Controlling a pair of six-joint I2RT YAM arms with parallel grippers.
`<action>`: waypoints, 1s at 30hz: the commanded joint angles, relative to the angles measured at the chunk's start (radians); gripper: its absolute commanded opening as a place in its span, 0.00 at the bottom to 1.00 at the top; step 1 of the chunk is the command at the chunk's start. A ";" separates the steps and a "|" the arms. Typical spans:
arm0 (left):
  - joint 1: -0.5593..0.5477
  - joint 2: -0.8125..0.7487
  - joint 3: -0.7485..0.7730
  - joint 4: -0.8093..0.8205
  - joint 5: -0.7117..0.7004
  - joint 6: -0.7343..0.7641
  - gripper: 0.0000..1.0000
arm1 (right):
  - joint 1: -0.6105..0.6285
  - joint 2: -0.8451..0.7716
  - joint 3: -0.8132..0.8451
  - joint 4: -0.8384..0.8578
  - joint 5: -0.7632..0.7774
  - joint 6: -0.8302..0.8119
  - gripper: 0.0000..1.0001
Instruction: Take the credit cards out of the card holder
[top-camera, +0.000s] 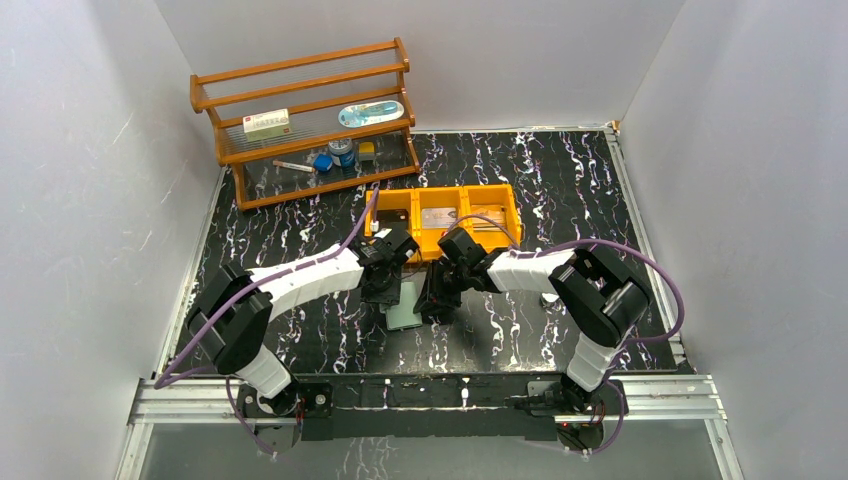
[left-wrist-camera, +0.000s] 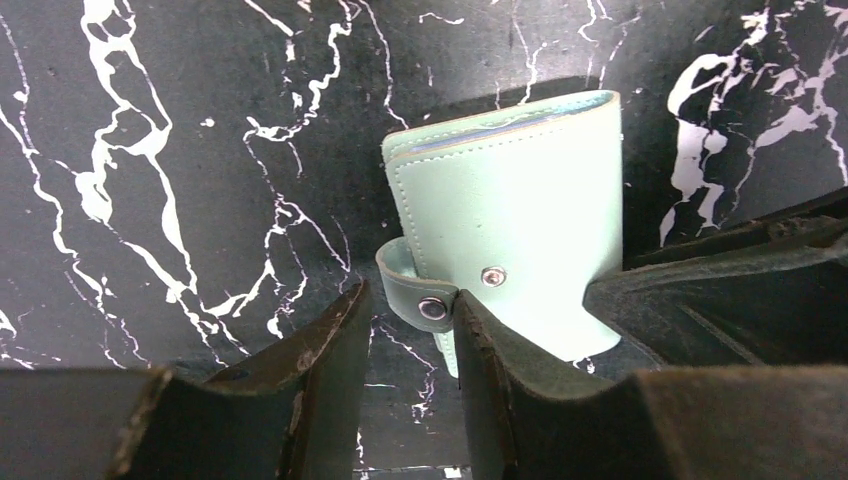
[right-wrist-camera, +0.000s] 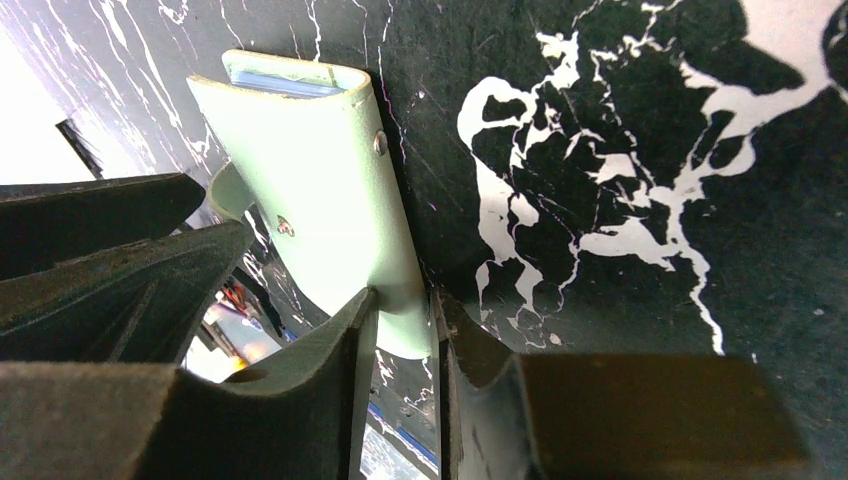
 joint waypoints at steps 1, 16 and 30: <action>0.002 -0.006 0.010 -0.069 -0.070 -0.014 0.36 | -0.003 0.044 0.002 -0.076 0.099 -0.051 0.35; 0.002 -0.006 -0.007 -0.095 -0.133 -0.064 0.47 | -0.003 0.039 0.005 -0.066 0.078 -0.051 0.37; 0.020 0.014 -0.006 -0.035 -0.133 -0.063 0.45 | -0.003 0.044 0.000 -0.058 0.066 -0.055 0.38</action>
